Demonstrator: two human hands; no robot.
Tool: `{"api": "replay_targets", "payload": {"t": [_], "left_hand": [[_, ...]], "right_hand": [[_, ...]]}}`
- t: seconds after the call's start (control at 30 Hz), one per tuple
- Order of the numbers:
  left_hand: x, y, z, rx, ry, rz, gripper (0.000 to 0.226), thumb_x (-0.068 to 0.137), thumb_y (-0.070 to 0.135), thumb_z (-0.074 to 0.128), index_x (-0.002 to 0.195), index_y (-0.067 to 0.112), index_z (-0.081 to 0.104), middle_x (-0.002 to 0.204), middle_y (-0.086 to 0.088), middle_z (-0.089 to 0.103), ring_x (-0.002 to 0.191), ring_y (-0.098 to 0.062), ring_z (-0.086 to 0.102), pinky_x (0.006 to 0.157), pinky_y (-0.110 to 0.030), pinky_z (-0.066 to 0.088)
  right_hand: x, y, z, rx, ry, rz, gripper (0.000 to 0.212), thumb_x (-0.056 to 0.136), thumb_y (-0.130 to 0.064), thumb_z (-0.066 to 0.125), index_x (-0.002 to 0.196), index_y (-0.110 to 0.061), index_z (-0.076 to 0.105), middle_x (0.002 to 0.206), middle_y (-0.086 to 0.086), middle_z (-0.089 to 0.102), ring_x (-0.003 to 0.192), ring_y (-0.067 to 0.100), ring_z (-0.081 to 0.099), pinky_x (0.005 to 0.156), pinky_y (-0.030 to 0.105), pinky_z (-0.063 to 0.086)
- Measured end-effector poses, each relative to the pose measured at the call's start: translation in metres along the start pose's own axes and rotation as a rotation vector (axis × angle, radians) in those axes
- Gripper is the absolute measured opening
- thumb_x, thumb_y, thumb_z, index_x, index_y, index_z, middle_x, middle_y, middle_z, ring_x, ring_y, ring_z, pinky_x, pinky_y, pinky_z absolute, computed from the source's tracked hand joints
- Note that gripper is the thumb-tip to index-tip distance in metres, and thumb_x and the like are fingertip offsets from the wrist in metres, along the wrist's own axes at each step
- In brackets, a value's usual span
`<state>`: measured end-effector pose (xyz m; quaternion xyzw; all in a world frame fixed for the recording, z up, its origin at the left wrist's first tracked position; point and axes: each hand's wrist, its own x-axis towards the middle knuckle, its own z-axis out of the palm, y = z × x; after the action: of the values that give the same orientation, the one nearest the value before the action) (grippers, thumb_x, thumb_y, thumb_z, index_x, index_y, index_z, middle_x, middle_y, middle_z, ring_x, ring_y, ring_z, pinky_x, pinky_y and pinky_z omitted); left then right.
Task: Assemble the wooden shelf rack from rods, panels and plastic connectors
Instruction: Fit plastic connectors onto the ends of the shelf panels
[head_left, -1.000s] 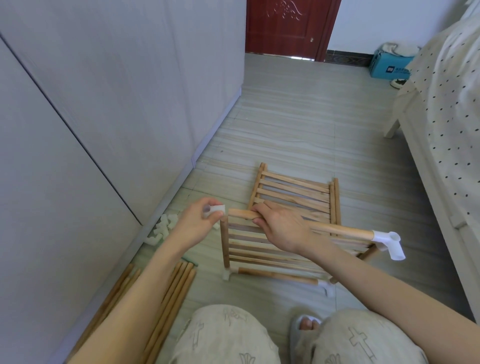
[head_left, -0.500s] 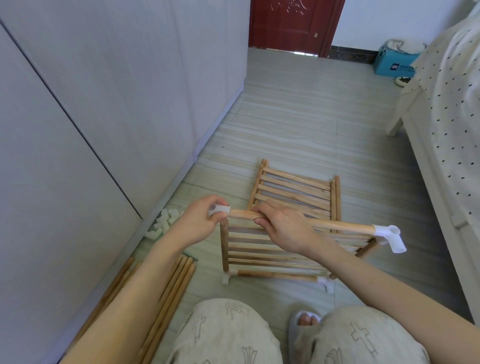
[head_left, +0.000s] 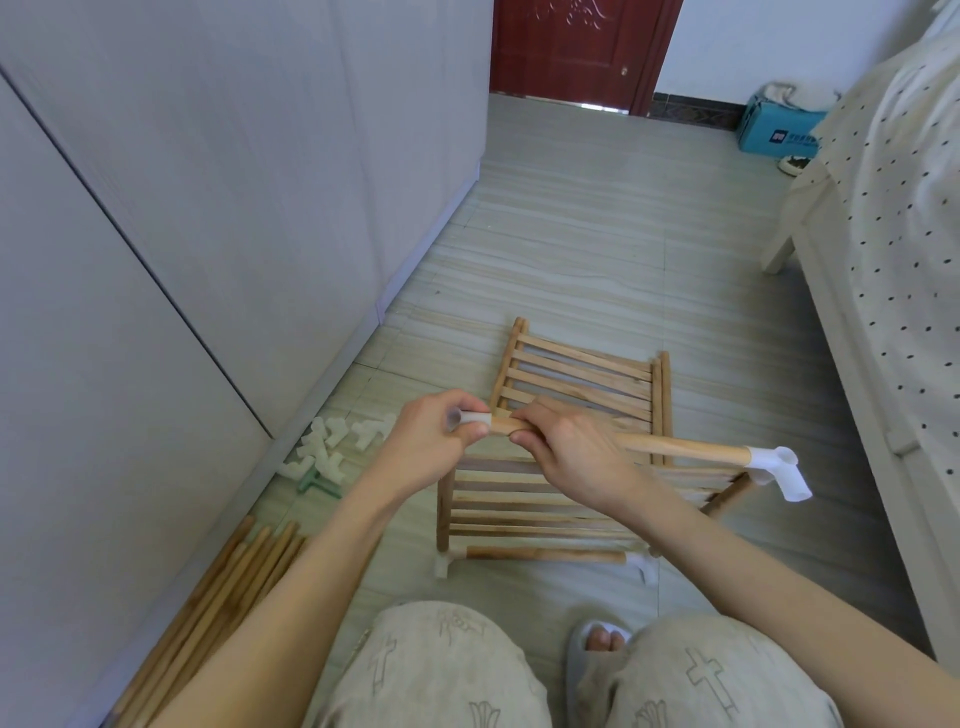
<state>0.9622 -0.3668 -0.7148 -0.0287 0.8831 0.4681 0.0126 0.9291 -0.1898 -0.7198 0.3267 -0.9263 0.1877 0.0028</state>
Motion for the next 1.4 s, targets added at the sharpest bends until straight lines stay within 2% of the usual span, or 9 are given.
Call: {"api": "replay_targets", "payload": {"t": [0.13,0.27,0.5,0.6,0.7,0.8,1.0,1.17,1.4], "left_hand": [[-0.001,-0.002,0.004,-0.196,0.022,0.022,0.017,0.087,0.026,0.065,0.102,0.033,0.060,0.096,0.021,0.060,0.091,0.003,0.054,0.074,-0.017,0.041],[-0.014,-0.019,0.007,-0.452,-0.126,0.021,0.054,0.079,0.025,0.073,0.123,0.037,0.044,0.125,0.016,0.053,0.114,0.005,0.050,0.093,-0.016,0.043],[-0.008,-0.005,0.006,-0.226,0.060,0.131,0.038,0.088,0.024,0.062,0.116,0.044,0.045,0.110,0.023,0.057,0.104,0.020,0.047,0.082,0.002,0.034],[0.003,0.018,0.005,-0.234,0.007,0.204,0.042,0.090,0.024,0.059,0.129,0.033,0.044,0.117,0.012,0.056,0.110,0.009,0.049,0.090,-0.008,0.036],[0.010,0.046,0.015,-0.137,-0.001,0.316,0.046,0.092,0.026,0.057,0.135,0.025,0.042,0.109,0.018,0.052,0.103,0.018,0.046,0.086,-0.003,0.037],[0.020,0.073,0.030,0.022,0.011,0.439,0.045,0.090,0.030,0.056,0.133,0.020,0.045,0.102,0.015,0.054,0.099,0.002,0.052,0.088,-0.023,0.044],[0.041,0.117,0.072,0.214,-0.109,0.571,0.047,0.093,0.030,0.052,0.136,0.014,0.043,0.110,0.004,0.050,0.109,-0.011,0.045,0.095,-0.024,0.035],[0.052,0.129,0.105,0.302,-0.142,0.641,0.038,0.094,0.020,0.052,0.130,0.010,0.049,0.116,-0.004,0.052,0.112,-0.015,0.042,0.090,-0.022,0.032],[0.048,0.116,0.161,0.569,-0.171,0.696,0.049,0.094,0.038,0.049,0.134,0.011,0.044,0.122,-0.003,0.052,0.117,-0.017,0.041,0.084,-0.031,0.044]], "right_hand": [[-0.003,0.003,-0.009,0.029,0.001,-0.003,0.028,0.098,-0.029,0.042,0.114,-0.012,0.057,0.107,0.004,0.060,0.093,0.025,0.057,0.073,0.039,0.045],[-0.004,0.009,-0.019,0.103,0.038,0.003,0.025,0.097,-0.025,0.046,0.113,-0.012,0.059,0.102,0.003,0.062,0.089,0.023,0.057,0.072,0.034,0.041],[-0.007,0.025,-0.043,0.311,0.143,0.100,0.012,0.093,-0.017,0.053,0.101,-0.019,0.062,0.078,-0.022,0.051,0.071,0.005,0.046,0.066,0.017,0.032],[-0.013,0.029,-0.059,0.496,0.154,0.190,0.015,0.094,-0.024,0.051,0.083,-0.032,0.057,0.066,-0.012,0.048,0.061,0.007,0.042,0.062,0.027,0.032],[-0.025,0.031,-0.074,0.711,0.235,0.303,0.032,0.095,-0.042,0.044,0.069,-0.024,0.051,0.068,-0.001,0.044,0.064,0.012,0.039,0.065,0.031,0.031],[-0.039,0.035,-0.083,0.765,0.377,0.463,0.048,0.099,-0.045,0.029,0.068,-0.015,0.049,0.064,-0.003,0.043,0.057,0.004,0.040,0.064,0.026,0.035],[-0.062,0.051,-0.108,1.052,0.386,0.436,0.068,0.085,-0.062,0.032,0.108,-0.008,0.066,0.106,0.006,0.067,0.102,0.014,0.061,0.094,0.027,0.044],[-0.073,0.070,-0.096,1.005,0.542,0.539,0.017,0.094,-0.022,0.051,0.104,-0.008,0.054,0.093,-0.003,0.055,0.086,0.007,0.051,0.073,0.010,0.040],[-0.096,0.109,-0.056,1.100,0.575,0.689,0.017,0.090,0.000,0.046,0.103,-0.003,0.056,0.083,-0.004,0.059,0.076,0.001,0.056,0.063,0.006,0.042]]}}
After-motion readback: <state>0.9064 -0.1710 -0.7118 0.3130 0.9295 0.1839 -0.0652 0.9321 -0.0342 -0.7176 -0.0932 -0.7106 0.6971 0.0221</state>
